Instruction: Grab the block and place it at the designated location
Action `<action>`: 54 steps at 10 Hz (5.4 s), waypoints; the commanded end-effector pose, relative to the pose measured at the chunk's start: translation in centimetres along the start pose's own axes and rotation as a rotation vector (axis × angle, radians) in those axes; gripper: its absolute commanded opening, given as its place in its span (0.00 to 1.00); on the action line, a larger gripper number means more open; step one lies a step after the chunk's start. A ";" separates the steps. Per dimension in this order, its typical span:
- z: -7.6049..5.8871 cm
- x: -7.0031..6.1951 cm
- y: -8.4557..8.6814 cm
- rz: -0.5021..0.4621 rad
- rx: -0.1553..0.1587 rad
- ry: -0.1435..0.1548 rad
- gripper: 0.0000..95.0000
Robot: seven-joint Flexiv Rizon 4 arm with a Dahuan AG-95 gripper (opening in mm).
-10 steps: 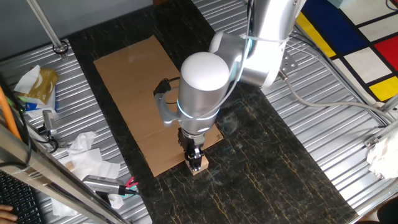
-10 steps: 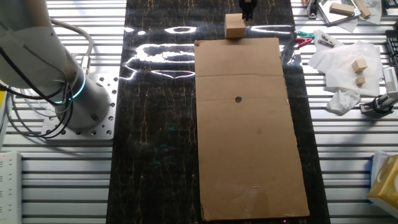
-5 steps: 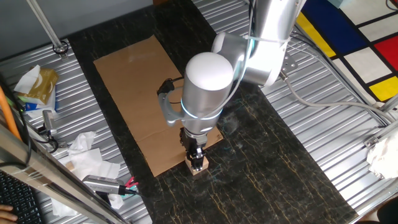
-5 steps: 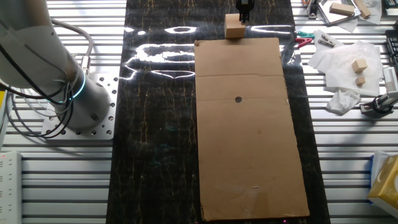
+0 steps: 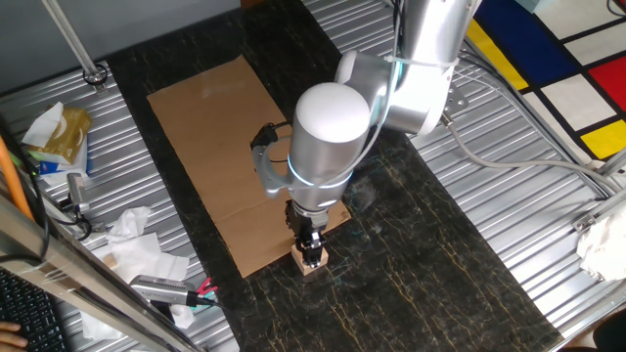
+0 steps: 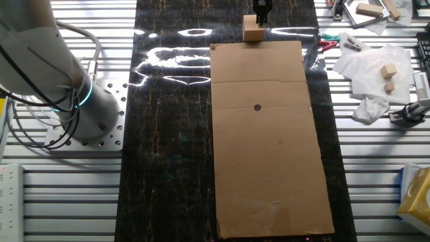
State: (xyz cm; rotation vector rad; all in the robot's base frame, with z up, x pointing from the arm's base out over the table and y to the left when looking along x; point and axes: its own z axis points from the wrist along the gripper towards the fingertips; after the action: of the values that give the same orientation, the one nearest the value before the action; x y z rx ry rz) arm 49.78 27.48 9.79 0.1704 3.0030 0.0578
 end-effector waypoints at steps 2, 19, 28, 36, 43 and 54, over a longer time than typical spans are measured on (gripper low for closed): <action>0.3 0.0 -0.1 -0.001 0.000 -0.006 0.80; 0.6 0.0 -0.1 -0.010 0.011 -0.014 0.80; 0.1 -0.2 0.0 0.001 0.018 -0.016 0.80; -0.9 -2.0 0.0 -0.001 0.020 -0.006 0.80; -1.6 -3.2 0.5 0.016 0.022 0.016 0.80; -2.2 -4.7 1.4 0.031 0.025 0.040 0.80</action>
State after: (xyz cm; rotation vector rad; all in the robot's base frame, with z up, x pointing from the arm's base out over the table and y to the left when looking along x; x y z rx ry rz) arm 54.44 28.29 12.65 0.2213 3.0413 0.0276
